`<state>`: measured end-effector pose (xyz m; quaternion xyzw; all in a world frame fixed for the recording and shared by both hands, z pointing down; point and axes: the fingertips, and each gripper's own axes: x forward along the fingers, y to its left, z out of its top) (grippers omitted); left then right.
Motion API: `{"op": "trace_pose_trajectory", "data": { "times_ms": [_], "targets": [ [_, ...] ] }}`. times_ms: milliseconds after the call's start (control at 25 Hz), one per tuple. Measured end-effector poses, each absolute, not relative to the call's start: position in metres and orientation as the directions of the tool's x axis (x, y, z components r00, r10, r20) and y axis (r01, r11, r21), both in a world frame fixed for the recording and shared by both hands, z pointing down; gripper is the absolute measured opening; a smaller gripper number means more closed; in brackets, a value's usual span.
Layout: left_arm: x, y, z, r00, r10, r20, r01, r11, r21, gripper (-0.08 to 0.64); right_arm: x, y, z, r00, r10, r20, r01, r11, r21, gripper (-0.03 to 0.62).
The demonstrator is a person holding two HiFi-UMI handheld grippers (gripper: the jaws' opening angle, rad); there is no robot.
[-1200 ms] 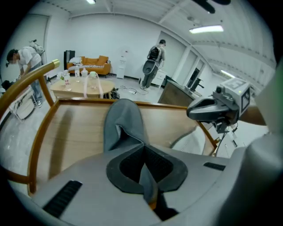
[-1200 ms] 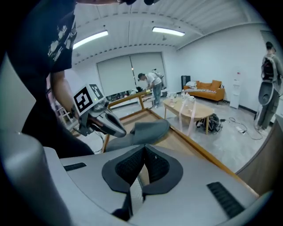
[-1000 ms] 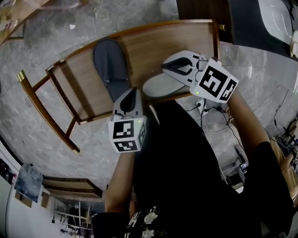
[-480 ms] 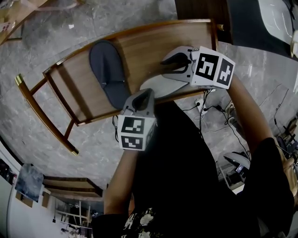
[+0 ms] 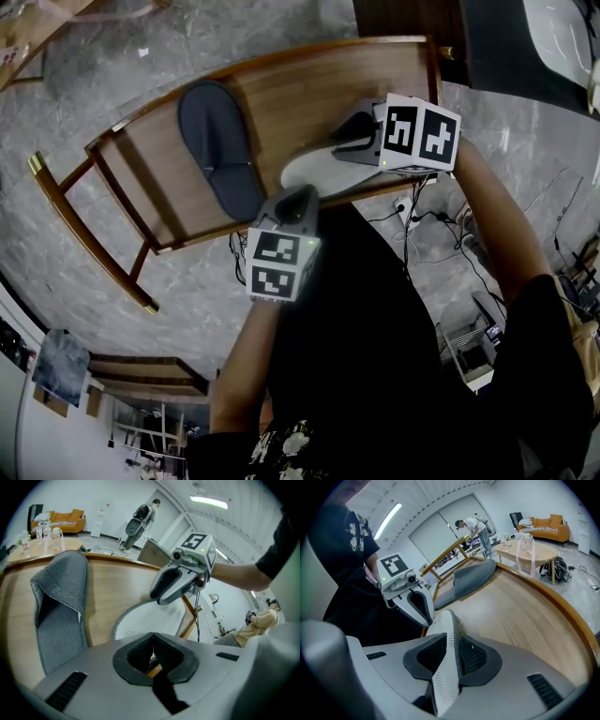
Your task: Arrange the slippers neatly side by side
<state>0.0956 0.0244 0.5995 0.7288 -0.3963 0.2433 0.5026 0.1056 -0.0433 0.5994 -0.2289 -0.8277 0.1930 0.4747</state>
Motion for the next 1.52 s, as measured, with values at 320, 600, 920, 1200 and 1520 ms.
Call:
{"op": "trace_pose_trajectory", "data": {
  "times_ms": [320,600,920,1200,1520],
  "targets": [
    [0.093,0.03,0.607,0.566,-0.314,0.762,-0.823,-0.174,0.54,0.003,0.111,-0.034,0.604,-0.382,0.597,0.705,0.191,0.797,-0.572,0.06],
    [0.084,0.027,0.605,0.554,-0.335,0.762,-0.83,-0.157,0.535,0.003,0.104,-0.04,0.591,-0.445,0.542,0.713,0.155,0.831,-0.535,0.043],
    [0.073,0.012,0.607,0.514,-0.362,0.777,-0.856,-0.168,0.488,0.003,0.1,-0.074,0.566,-0.624,0.314,0.716,-0.063,0.893,-0.446,0.031],
    [0.059,-0.019,0.613,0.444,-0.409,0.797,-0.896,-0.213,0.39,0.003,0.108,-0.085,0.554,-0.702,0.136,0.699,-0.296,0.837,-0.46,0.026],
    [0.059,-0.062,0.609,0.42,-0.468,0.777,-0.907,-0.228,0.353,0.003,0.113,-0.093,0.531,-0.745,-0.006,0.668,-0.445,0.749,-0.49,0.021]
  ]
}}
